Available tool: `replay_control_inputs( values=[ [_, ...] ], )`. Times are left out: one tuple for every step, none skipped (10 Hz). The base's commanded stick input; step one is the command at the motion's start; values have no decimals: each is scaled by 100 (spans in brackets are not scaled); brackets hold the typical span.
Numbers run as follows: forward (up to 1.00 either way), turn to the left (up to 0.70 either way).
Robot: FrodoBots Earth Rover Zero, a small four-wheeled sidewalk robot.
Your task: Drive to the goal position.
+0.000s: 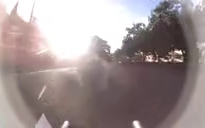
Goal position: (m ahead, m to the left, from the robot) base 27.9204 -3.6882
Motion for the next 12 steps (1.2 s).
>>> replay_control_inputs(
  values=[
    [67,2],
    [67,2],
    [67,2],
    [67,2],
    [67,2],
    [67,2],
    [67,2],
    [67,2],
    [67,2],
    [67,2],
    [67,2],
    [67,2]
  ],
)
